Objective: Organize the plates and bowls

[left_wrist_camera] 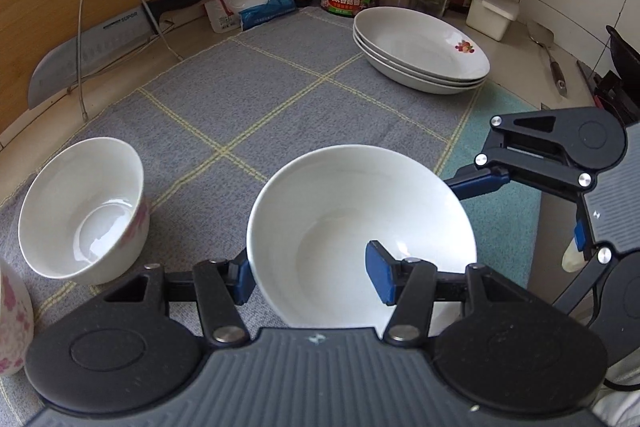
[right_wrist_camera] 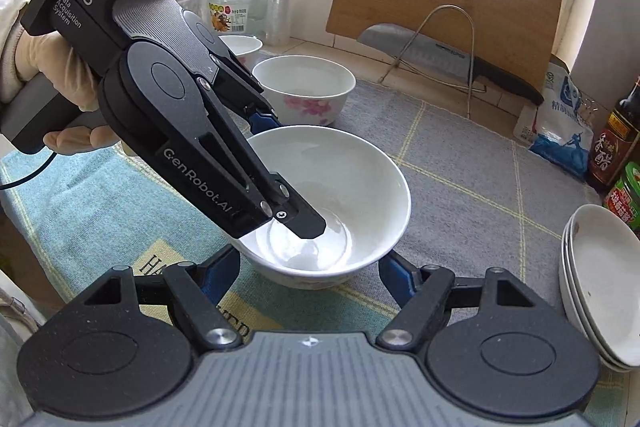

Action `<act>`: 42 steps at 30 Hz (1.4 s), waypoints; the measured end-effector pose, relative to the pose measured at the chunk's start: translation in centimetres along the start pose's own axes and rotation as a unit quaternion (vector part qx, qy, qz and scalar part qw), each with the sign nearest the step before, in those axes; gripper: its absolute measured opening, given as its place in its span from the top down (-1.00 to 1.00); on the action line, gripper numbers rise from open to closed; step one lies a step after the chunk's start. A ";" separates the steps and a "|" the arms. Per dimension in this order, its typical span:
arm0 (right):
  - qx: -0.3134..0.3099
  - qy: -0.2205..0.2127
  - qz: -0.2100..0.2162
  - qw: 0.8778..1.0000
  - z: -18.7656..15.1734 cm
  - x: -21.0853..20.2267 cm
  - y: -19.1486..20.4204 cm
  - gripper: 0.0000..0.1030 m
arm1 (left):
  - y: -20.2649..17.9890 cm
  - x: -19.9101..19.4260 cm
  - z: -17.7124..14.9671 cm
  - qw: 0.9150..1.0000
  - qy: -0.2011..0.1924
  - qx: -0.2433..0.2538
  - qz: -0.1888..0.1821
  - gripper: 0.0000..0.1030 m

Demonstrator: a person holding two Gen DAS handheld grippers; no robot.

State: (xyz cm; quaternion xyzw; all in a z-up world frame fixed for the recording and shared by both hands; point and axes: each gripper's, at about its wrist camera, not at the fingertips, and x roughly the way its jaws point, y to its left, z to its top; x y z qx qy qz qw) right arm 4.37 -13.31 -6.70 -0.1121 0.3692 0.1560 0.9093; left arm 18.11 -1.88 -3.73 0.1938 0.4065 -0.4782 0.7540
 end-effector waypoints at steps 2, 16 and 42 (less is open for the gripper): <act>0.005 0.002 -0.004 1.000 -0.2 -0.1 -0.4 -0.56 | -0.2 0.4 0.3 1.000 0.000 0.004 -0.003 -0.06; 0.011 0.010 -0.002 1.000 -0.6 0.3 -0.8 -0.56 | -0.4 1.4 0.4 1.000 0.009 0.001 -0.012 -0.06; 0.028 -0.011 0.000 1.000 -0.2 -1.6 -1.4 -0.96 | 0.1 -3.5 -1.6 0.997 -0.050 -0.044 0.039 -0.77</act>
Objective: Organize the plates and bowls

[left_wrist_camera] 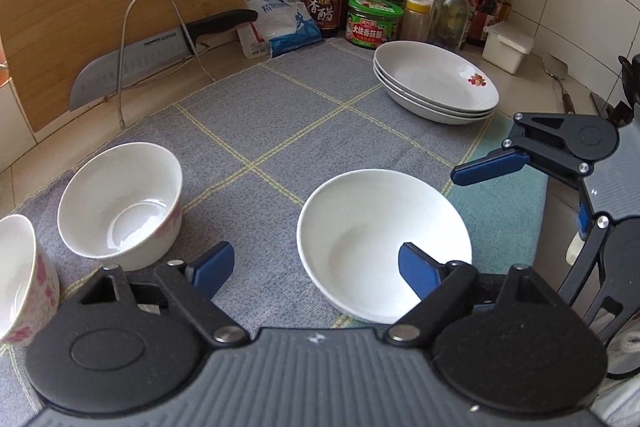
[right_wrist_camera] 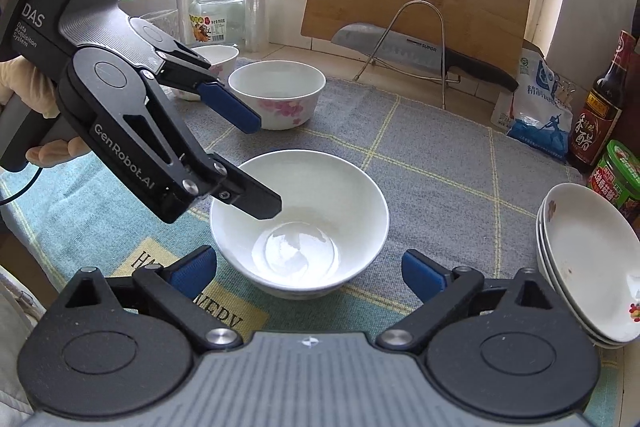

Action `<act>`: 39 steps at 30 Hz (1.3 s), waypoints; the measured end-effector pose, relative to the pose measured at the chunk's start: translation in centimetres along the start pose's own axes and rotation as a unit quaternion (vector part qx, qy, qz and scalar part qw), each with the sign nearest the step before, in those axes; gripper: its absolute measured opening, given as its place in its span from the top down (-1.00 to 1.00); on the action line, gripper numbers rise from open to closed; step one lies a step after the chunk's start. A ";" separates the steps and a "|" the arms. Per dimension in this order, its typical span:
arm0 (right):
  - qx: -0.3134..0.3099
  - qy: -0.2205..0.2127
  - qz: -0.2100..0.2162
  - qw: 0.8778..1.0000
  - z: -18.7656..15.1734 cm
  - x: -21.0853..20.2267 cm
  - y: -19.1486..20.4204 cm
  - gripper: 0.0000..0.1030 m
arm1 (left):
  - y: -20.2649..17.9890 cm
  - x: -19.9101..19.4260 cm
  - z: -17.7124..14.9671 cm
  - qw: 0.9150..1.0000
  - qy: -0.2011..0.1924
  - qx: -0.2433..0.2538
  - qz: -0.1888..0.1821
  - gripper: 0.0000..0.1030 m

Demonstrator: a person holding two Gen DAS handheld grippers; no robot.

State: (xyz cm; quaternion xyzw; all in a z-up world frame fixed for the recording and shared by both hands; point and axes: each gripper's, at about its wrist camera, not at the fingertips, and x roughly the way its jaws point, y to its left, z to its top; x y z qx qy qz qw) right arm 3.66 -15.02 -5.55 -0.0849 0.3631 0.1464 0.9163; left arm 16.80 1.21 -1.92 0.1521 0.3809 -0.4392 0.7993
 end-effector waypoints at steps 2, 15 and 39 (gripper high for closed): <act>0.003 -0.004 0.001 1.000 0.2 -0.2 -0.1 -0.97 | 0.5 -0.7 -0.5 1.000 -0.007 -0.017 0.013 -0.82; -0.019 -0.018 0.026 0.999 3.7 1.0 0.0 -1.00 | 3.7 -1.4 -3.1 0.988 -0.037 -0.072 0.132 -0.82; -0.049 0.008 0.097 0.994 11.6 8.3 -2.0 -0.99 | 6.2 2.5 -2.4 0.978 -0.054 -0.055 0.195 -0.83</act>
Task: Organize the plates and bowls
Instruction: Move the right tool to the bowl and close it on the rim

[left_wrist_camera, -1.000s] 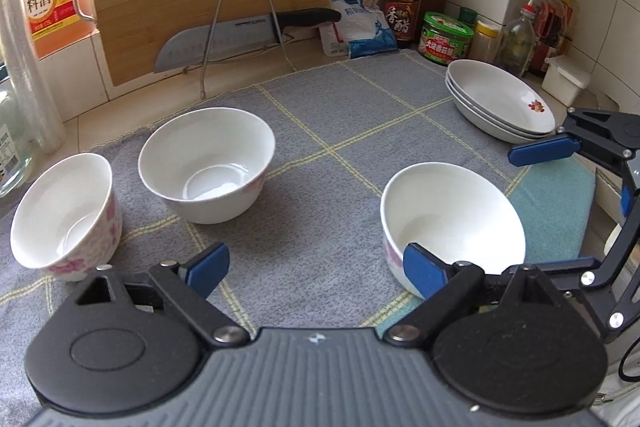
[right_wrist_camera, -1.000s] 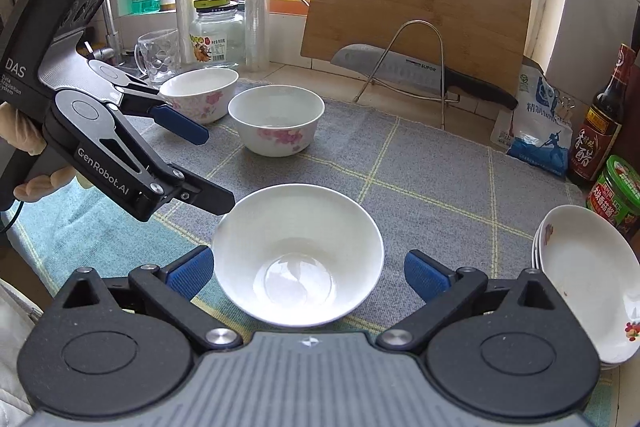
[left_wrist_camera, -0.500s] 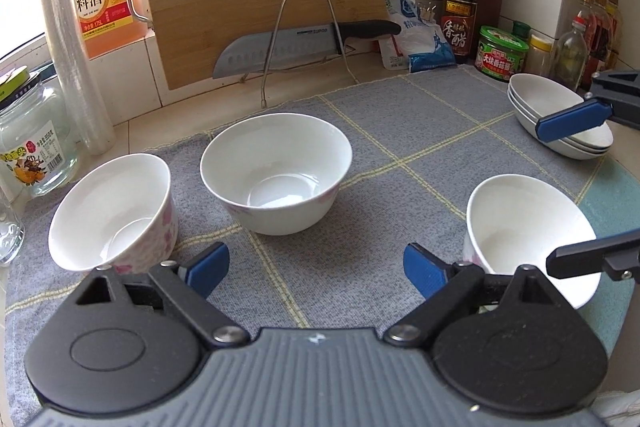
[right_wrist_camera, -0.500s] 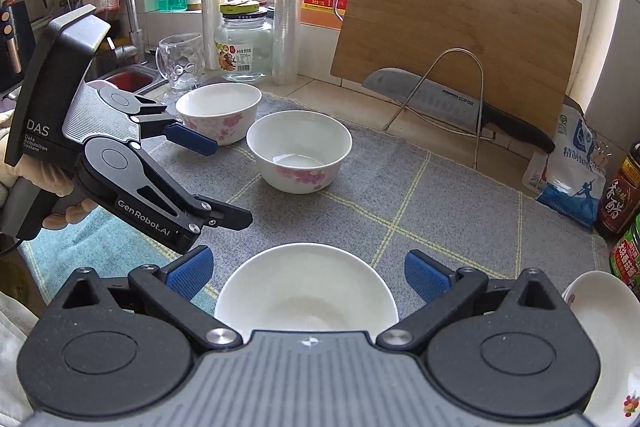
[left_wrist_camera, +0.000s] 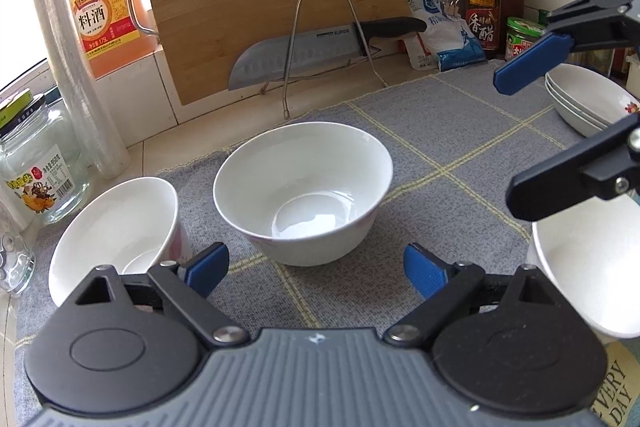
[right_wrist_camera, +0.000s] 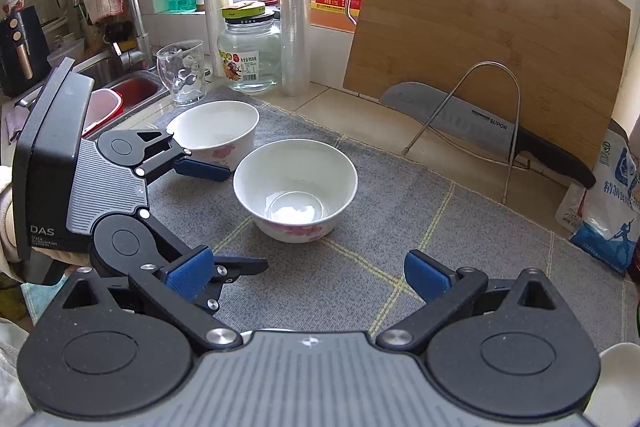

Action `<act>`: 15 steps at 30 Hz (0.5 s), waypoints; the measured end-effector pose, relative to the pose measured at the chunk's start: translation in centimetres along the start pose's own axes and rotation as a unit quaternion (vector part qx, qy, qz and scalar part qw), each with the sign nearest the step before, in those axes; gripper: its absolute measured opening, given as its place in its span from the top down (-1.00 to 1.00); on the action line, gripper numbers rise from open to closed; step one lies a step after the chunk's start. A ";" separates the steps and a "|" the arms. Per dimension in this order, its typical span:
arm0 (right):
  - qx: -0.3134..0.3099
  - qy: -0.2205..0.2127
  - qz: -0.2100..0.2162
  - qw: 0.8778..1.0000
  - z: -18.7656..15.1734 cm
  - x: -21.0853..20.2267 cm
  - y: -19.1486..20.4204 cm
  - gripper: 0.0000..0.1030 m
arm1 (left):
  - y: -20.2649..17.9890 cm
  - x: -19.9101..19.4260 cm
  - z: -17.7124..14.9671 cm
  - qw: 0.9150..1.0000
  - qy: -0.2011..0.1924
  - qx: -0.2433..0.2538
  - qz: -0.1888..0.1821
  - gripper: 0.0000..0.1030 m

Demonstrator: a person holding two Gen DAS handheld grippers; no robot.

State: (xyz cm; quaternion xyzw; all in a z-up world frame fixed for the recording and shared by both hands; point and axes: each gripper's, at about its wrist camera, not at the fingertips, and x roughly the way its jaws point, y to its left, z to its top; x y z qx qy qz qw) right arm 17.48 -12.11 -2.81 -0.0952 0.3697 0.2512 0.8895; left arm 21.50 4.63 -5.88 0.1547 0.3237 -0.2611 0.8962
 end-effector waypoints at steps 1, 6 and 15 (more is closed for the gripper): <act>0.000 0.002 0.003 1.000 0.4 0.5 -0.3 -0.99 | 0.0 0.2 0.0 1.000 0.000 -0.002 0.001 -0.83; 0.006 0.014 0.024 1.000 2.0 2.8 -1.5 -0.96 | 0.1 1.1 0.3 1.000 -0.001 -0.008 0.008 -0.82; 0.009 0.040 0.059 0.997 4.6 7.1 -3.0 -0.81 | 0.2 1.9 0.7 1.000 -0.010 -0.018 0.013 -0.82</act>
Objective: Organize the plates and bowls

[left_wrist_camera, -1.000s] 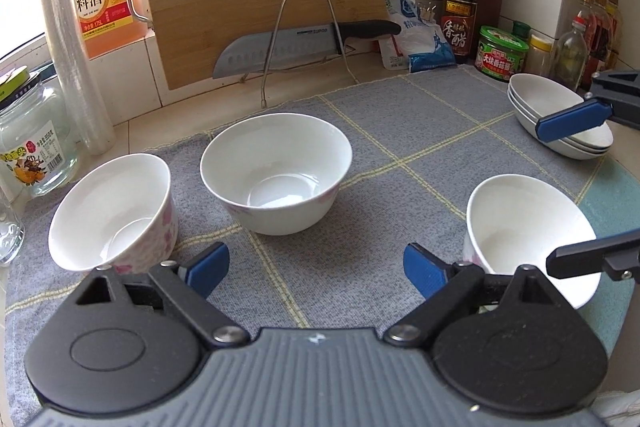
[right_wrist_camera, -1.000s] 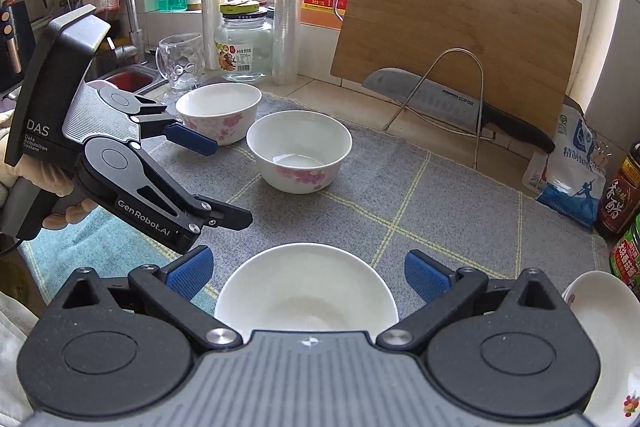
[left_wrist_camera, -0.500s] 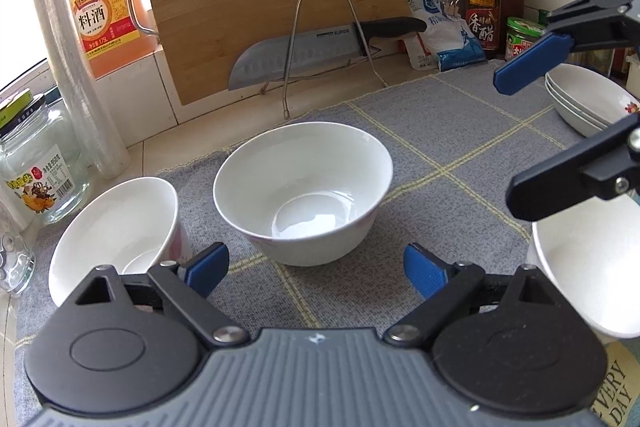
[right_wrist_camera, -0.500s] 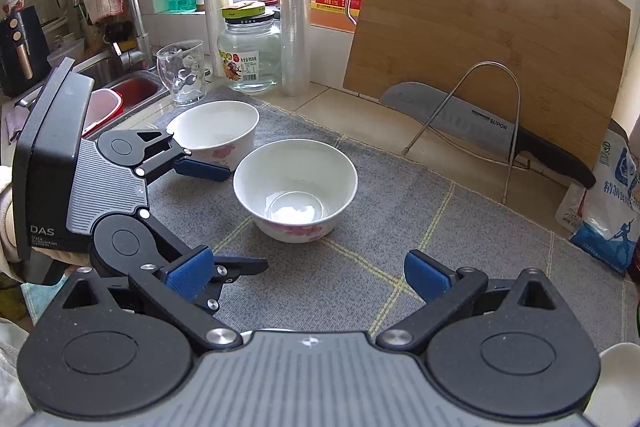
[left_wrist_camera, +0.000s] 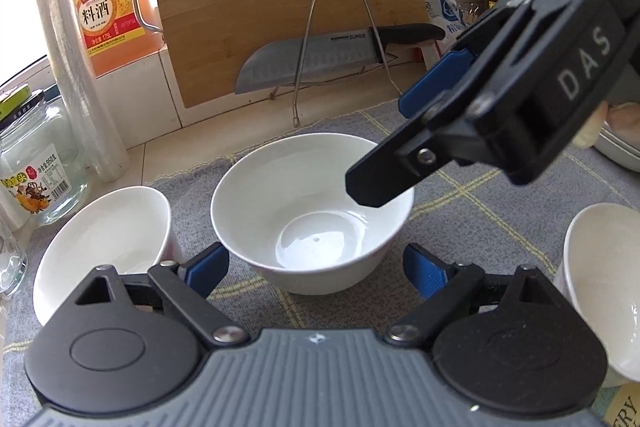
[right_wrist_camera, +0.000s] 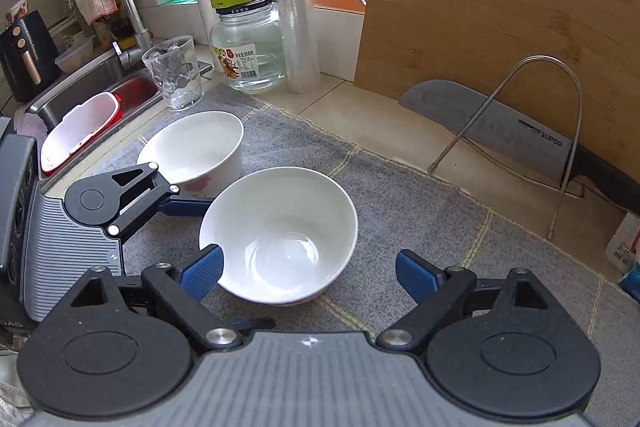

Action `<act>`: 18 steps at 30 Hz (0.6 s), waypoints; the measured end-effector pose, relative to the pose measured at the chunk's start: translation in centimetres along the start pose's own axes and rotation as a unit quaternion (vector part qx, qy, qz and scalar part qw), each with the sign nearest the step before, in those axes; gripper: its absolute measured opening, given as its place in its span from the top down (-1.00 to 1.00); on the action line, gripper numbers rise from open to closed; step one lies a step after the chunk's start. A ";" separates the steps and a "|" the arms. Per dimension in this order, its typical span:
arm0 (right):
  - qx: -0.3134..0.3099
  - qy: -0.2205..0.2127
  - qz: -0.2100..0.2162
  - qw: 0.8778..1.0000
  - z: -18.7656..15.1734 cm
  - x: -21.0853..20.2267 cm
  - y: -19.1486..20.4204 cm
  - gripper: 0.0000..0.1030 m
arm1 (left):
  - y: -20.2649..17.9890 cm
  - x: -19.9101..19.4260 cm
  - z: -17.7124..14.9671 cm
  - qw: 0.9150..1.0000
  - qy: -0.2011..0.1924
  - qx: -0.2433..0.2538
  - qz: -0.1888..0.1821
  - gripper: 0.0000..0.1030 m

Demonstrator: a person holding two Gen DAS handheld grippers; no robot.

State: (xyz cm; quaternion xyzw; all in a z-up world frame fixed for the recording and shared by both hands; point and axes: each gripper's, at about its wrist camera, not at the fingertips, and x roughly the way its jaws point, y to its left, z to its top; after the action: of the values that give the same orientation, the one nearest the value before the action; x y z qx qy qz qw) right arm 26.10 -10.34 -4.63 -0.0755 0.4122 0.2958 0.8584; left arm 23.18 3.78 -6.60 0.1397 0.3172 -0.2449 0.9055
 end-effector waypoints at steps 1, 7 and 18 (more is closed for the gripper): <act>0.002 0.003 0.004 1.000 0.3 0.5 -0.2 -0.78 | 0.0 0.1 0.0 1.000 0.000 -0.002 0.000 -0.82; 0.009 0.016 0.012 1.000 1.0 2.8 -0.8 -0.65 | 0.2 0.0 0.0 1.000 -0.003 -0.007 0.003 -0.78; 0.018 0.021 0.031 0.999 1.5 4.3 -1.0 -0.36 | 0.3 -0.3 0.0 1.000 -0.007 -0.008 -0.008 -0.70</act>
State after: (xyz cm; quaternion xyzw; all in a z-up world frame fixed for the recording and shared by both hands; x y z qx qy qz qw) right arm 29.73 -8.63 -7.00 -0.0535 0.4373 0.3133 0.8413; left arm 23.11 4.19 -6.39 0.1280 0.3137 -0.2507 0.9069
